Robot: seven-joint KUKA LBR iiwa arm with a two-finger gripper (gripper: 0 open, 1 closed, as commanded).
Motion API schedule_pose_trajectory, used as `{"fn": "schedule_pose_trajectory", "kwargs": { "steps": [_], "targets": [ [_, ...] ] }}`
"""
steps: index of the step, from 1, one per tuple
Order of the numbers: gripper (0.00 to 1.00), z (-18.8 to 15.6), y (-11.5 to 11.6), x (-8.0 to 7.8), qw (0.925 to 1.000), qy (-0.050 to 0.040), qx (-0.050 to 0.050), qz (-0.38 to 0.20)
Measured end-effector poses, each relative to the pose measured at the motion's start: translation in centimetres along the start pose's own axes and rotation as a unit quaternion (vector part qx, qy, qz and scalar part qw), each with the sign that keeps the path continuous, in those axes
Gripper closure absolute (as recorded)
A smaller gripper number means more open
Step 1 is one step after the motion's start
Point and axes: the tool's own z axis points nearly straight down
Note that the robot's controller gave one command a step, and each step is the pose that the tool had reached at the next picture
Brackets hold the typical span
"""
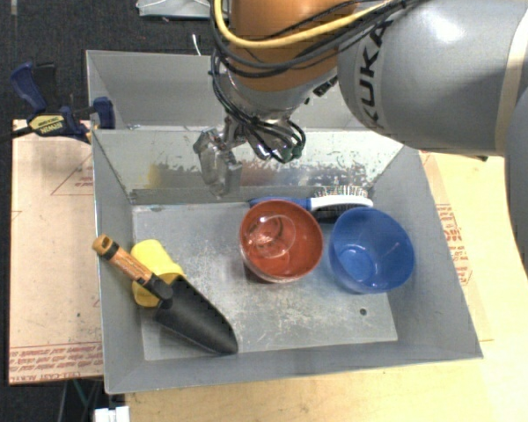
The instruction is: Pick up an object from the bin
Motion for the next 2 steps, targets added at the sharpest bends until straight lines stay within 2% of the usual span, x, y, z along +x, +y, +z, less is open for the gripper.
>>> {"fn": "schedule_pose_trajectory", "kwargs": {
  "steps": [1, 2],
  "targets": [
    [1.00, -2.3, 2.9, 0.2, 0.9994, -0.0107, 0.000, -0.032],
    [1.00, 3.0, -0.2, 5.0, 0.9981, 0.0013, 0.000, -0.062]
  ]
}}
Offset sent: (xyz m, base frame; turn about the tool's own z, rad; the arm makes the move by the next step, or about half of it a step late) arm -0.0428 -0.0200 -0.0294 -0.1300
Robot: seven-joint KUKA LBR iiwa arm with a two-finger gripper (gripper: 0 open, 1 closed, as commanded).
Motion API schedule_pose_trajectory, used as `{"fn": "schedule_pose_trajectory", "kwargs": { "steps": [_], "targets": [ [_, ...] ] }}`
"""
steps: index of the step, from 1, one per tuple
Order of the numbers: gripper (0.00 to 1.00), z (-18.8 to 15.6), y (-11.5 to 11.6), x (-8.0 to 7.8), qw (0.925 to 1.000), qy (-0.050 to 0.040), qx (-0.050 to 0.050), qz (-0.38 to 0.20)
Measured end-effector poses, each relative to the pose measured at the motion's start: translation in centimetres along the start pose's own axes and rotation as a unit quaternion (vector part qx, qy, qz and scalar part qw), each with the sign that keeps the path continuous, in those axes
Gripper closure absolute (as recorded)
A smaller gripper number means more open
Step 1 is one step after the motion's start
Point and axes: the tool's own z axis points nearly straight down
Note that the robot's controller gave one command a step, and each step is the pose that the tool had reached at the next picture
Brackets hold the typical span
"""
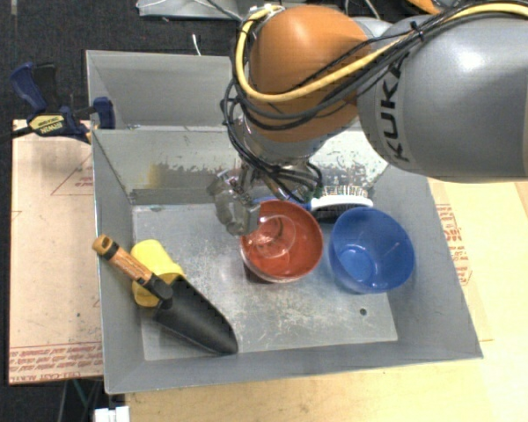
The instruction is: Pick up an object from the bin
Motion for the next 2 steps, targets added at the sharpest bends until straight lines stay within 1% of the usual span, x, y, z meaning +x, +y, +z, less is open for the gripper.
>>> {"fn": "schedule_pose_trajectory", "kwargs": {
  "steps": [1, 2],
  "targets": [
    [1.00, -2.7, 0.3, -3.8, 0.9998, -0.0172, 0.001, 0.012],
    [1.00, 1.1, 0.0, -0.1, 0.9965, -0.0067, 0.000, -0.084]
  ]
}}
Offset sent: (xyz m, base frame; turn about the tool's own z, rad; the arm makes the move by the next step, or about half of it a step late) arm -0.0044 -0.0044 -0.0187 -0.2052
